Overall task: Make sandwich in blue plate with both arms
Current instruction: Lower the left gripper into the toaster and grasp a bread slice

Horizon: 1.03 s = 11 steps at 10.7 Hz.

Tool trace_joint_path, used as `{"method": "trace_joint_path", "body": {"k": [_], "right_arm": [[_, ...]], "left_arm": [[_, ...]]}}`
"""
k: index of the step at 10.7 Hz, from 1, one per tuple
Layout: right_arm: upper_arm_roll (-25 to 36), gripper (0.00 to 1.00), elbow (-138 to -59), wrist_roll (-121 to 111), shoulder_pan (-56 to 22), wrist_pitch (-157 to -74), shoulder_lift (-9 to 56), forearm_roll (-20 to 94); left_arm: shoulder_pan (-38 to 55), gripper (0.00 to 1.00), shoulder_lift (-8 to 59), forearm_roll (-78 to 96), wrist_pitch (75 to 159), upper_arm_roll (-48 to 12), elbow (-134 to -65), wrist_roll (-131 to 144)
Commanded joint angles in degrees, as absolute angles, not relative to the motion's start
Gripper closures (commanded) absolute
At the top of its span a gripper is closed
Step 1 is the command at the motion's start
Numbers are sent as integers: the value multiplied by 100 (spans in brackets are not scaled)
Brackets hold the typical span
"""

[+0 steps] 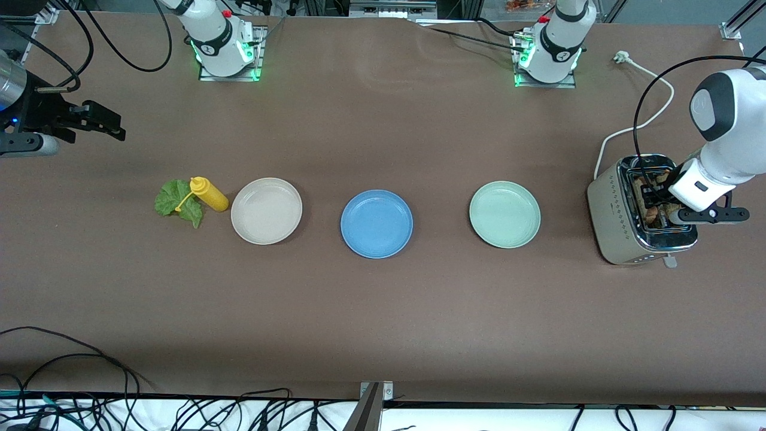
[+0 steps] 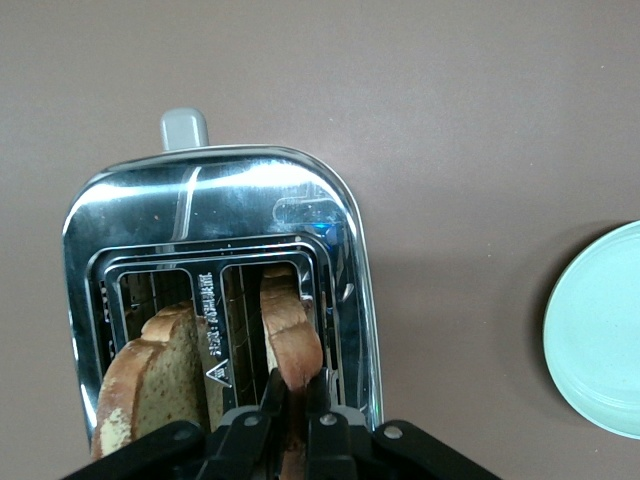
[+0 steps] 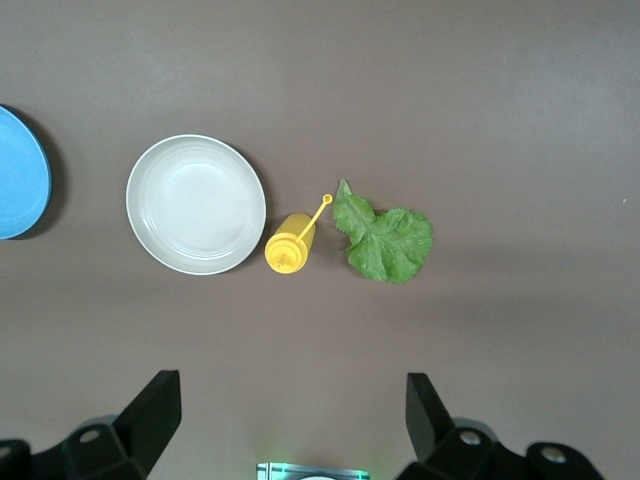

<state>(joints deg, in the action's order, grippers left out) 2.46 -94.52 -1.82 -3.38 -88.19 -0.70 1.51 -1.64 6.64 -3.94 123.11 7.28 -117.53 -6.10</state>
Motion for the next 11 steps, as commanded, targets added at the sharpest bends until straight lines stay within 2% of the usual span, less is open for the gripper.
{"method": "trace_joint_path", "body": {"k": [1, 7, 11], "right_arm": [[220, 0, -9422, -105, -352, -8719, -132, 105], [229, 0, -9422, -105, -352, -8728, -132, 105], [229, 0, -9422, -105, -352, -8728, -132, 105]], "left_arm": [[-185, 100, 589, -527, 12305, 703, -11769, -712], [-185, 100, 466, -694, 12296, 703, -11646, -642], [-176, 100, 203, -694, 11787, 668, -11224, -633]]}}
